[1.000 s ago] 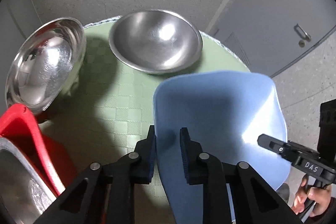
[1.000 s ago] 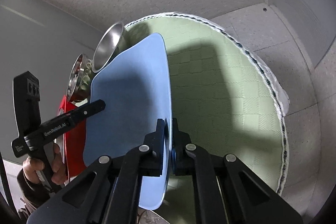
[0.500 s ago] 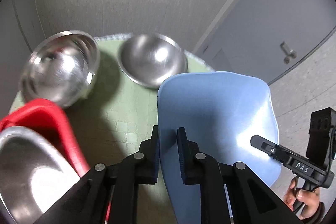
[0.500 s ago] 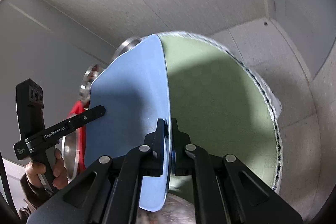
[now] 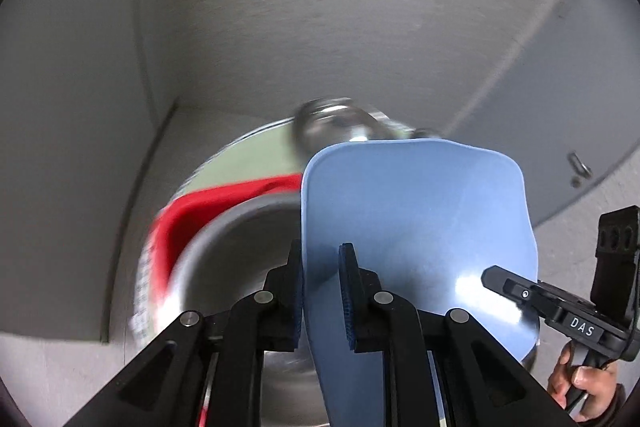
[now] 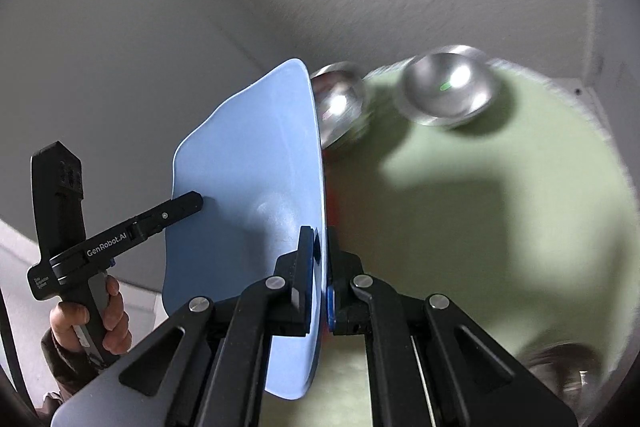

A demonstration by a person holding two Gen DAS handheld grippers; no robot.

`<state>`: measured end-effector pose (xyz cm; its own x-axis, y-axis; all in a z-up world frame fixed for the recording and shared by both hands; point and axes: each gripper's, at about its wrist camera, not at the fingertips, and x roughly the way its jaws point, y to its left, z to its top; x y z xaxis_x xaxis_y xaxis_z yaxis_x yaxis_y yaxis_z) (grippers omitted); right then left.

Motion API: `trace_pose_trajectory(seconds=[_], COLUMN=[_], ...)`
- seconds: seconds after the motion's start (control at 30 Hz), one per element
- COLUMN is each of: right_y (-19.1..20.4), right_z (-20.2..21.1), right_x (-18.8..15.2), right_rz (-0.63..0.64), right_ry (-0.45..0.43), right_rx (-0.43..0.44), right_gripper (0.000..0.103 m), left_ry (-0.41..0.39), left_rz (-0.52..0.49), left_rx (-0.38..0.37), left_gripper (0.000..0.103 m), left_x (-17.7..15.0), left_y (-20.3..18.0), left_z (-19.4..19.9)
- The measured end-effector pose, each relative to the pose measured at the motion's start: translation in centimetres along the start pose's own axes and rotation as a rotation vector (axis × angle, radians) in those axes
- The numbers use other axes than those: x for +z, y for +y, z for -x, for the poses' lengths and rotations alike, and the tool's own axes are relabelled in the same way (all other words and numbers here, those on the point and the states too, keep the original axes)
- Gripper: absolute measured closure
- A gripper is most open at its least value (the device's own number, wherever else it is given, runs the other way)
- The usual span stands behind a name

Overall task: Organize plates and bowls
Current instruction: 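Carry the blue plate onto the steel bowl in the red basin, open both grippers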

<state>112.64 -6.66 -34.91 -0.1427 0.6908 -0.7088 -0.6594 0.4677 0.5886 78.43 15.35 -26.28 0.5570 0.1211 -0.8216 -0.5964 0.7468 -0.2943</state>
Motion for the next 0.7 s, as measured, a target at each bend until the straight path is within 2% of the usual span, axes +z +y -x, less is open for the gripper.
trace_pose_trajectory(seconds=[0.13,0.27,0.43,0.53,0.63,0.7], right_y=[1.9,3.0,3.1,3.4,3.4,3.9], right_z=[-3.6,-5.8,-6.8,-7.2,-6.8,-6.5], right_x=[-1.0,-2.2,-2.8,-2.9,-2.9,-3.1], right_rz=[0.011,0.019,0.006,0.001,-0.009,-0.02], right_ry=[0.073,0.112,0.111,0.099,0.092,0.083], right_rx=[0.0,-0.03,-0.09,-0.12,-0.129,-0.122], right_gripper=[0.099,0.097,0.092,0.09,0.082,0.072], left_ry=[0.034,0.059,0.06,0.06,0.061,0.067], left_rz=[0.05,0.07,0.058,0.04,0.026,0.027], left_rx=[0.037,0.046,0.012,0.02,0.03,0.021], left_gripper=[0.09,0.089,0.092,0.089,0.086,0.083], left_x=[-1.6,-2.2,-2.0,-2.0,-2.2,-2.2], left_y=[3.9,5.6,5.7,5.7,5.4,5.1], left_z=[-0.5,-1.1,-1.2,-0.8,-1.3,-1.6])
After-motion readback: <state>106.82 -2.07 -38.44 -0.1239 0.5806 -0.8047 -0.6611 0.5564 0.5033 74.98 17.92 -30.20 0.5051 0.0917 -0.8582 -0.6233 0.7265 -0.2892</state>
